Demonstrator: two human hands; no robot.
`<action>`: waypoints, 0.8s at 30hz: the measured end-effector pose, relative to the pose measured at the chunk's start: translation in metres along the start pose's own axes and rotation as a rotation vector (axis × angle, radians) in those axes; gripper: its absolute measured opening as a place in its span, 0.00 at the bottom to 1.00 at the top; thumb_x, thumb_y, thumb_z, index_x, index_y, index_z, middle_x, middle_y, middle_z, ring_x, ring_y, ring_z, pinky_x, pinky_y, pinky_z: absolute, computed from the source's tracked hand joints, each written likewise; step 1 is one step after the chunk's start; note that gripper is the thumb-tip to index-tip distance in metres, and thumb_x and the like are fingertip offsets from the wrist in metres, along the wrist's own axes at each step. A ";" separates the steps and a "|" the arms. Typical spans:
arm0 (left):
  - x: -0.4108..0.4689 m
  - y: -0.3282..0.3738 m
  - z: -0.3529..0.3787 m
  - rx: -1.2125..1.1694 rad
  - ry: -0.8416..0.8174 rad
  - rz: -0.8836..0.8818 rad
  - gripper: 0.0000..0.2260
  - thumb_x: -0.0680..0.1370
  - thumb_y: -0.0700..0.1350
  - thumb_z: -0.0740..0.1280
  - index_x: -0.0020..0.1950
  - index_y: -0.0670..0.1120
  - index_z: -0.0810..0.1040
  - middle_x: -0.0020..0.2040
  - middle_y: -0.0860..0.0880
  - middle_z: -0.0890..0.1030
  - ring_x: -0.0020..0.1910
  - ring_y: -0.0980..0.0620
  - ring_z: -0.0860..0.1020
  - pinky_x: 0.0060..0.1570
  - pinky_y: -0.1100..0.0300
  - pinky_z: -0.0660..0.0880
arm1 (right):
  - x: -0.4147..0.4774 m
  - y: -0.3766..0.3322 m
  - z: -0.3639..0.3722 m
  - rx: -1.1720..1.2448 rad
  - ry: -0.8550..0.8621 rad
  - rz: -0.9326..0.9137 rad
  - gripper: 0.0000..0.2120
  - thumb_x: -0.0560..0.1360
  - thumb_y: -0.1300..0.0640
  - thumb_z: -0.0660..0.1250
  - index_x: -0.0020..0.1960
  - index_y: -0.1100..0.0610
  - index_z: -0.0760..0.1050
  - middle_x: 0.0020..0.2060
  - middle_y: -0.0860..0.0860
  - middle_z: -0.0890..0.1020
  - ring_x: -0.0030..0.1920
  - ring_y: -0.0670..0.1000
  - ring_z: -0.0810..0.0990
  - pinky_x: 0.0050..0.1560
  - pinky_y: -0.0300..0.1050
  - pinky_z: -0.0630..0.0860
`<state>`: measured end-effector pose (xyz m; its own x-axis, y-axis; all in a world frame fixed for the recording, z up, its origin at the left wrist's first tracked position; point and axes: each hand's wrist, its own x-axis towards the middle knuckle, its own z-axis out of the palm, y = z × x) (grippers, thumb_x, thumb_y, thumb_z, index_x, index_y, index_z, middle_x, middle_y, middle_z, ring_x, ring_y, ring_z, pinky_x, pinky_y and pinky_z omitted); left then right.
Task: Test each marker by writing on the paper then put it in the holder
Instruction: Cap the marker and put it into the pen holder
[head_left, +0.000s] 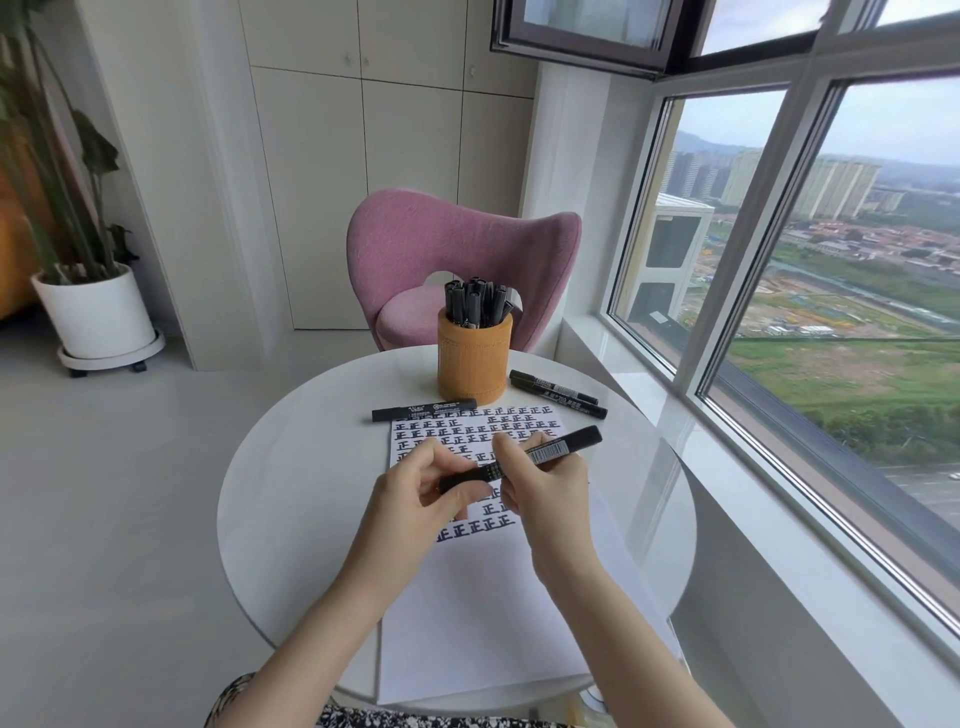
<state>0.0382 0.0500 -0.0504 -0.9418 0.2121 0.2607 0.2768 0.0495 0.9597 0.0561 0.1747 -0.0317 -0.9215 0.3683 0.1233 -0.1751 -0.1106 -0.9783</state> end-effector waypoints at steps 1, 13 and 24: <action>-0.001 0.001 0.001 0.010 0.021 0.007 0.07 0.70 0.38 0.73 0.41 0.44 0.76 0.38 0.46 0.83 0.32 0.52 0.77 0.40 0.55 0.76 | 0.000 -0.001 0.001 0.011 0.008 0.002 0.24 0.74 0.67 0.65 0.25 0.51 0.58 0.22 0.47 0.59 0.26 0.49 0.56 0.26 0.40 0.56; 0.003 0.010 0.007 0.091 0.061 0.033 0.07 0.71 0.39 0.73 0.41 0.44 0.76 0.37 0.47 0.83 0.32 0.53 0.77 0.39 0.59 0.75 | 0.008 -0.004 0.000 0.041 -0.074 0.110 0.23 0.75 0.61 0.68 0.29 0.54 0.58 0.22 0.46 0.58 0.23 0.46 0.56 0.23 0.35 0.57; 0.039 0.022 -0.011 0.082 0.173 0.138 0.07 0.74 0.37 0.69 0.47 0.49 0.79 0.40 0.51 0.83 0.36 0.58 0.80 0.40 0.69 0.75 | 0.035 -0.009 -0.029 -0.033 -0.029 0.207 0.23 0.74 0.41 0.66 0.50 0.61 0.76 0.25 0.49 0.67 0.25 0.47 0.62 0.26 0.36 0.57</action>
<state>0.0056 0.0491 -0.0184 -0.9108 0.0522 0.4095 0.4128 0.1125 0.9039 0.0356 0.2152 -0.0234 -0.9461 0.3145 -0.0769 0.0301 -0.1508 -0.9881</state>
